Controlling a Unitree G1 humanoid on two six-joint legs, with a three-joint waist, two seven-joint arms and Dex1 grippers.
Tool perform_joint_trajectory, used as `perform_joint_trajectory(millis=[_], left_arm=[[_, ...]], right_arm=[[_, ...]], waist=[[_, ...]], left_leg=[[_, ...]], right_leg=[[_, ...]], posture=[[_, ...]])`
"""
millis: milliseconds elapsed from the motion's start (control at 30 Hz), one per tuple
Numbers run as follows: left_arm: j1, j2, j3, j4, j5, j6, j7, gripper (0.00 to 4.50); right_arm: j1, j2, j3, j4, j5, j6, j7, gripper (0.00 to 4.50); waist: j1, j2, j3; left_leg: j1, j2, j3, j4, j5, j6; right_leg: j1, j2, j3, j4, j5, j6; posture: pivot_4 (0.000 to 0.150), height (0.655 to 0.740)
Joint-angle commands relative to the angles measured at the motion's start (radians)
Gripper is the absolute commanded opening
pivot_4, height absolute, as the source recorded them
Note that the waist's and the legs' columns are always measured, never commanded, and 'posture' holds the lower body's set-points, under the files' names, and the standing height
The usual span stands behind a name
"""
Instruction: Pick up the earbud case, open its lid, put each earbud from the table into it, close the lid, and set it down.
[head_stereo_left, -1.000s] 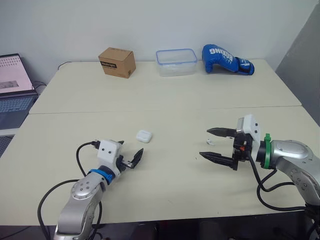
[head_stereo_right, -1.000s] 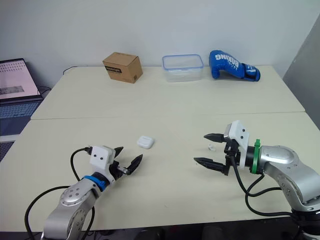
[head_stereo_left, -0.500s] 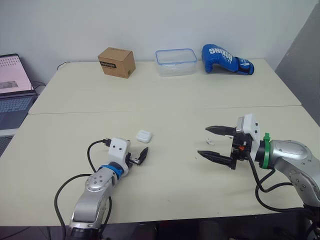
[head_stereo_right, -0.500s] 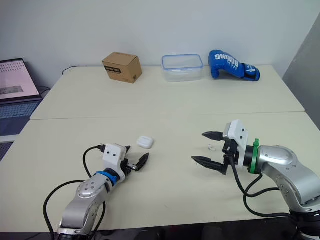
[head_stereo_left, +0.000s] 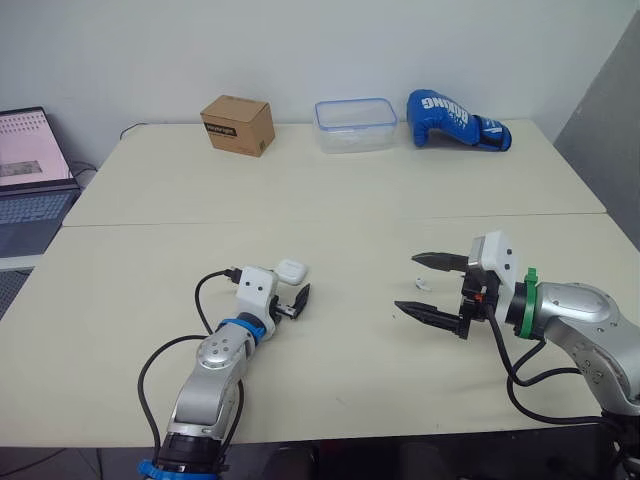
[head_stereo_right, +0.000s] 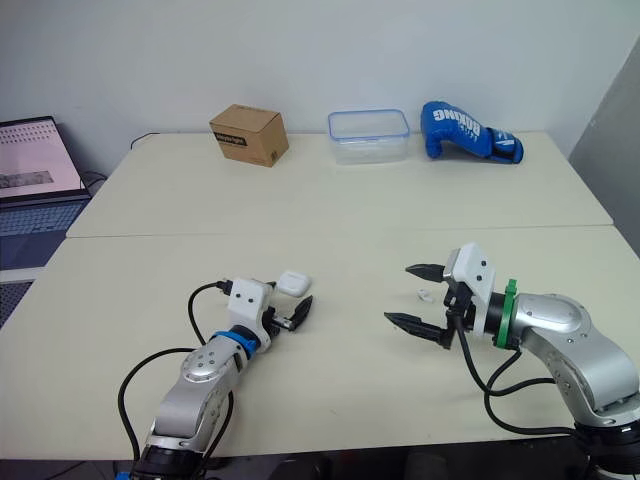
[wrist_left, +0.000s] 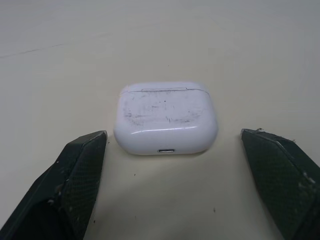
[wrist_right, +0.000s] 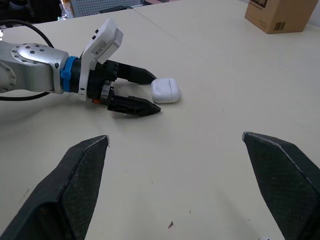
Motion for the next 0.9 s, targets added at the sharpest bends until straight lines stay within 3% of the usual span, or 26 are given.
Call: perform_joint_trajectory(millis=[33,333,567,900], left_arm=[[-0.010,-0.006,-0.012,0.035,0.024,-0.012,0.013,4.49],[-0.023,-0.023,-0.014,0.059,0.034,-0.020,0.020,4.49],[-0.028,-0.030,-0.011,0.068,0.033,-0.030,0.024,2.77],[-0.016,-0.012,-0.029,0.071,0.056,-0.047,0.006,2.77]], right_arm=[[0.007,0.001,-0.016,-0.002,-0.011,-0.025,0.001,4.50],[0.021,0.002,-0.022,0.001,-0.027,-0.028,0.001,4.50],[0.012,0.004,-0.015,0.000,-0.027,-0.022,0.002,4.50],[0.012,-0.002,-0.024,-0.013,-0.016,-0.005,0.002,4.50]], waist=[[0.000,0.000,0.000],[0.001,0.001,-0.001],[0.002,0.001,-0.001],[0.005,0.001,-0.001]], left_leg=[[0.000,0.000,0.000,0.000,0.000,0.000],[0.000,0.000,0.000,0.000,0.000,0.000],[0.000,0.000,0.000,0.000,0.000,0.000],[0.000,0.000,0.000,0.000,0.000,0.000]], right_leg=[[0.000,0.000,0.000,0.000,0.000,0.000],[0.000,0.000,0.000,0.000,0.000,0.000],[0.000,0.000,0.000,0.000,0.000,0.000],[0.000,0.000,0.000,0.000,0.000,0.000]], posture=[[0.150,0.7307],[0.150,0.7307],[0.150,0.7307],[0.150,0.7307]])
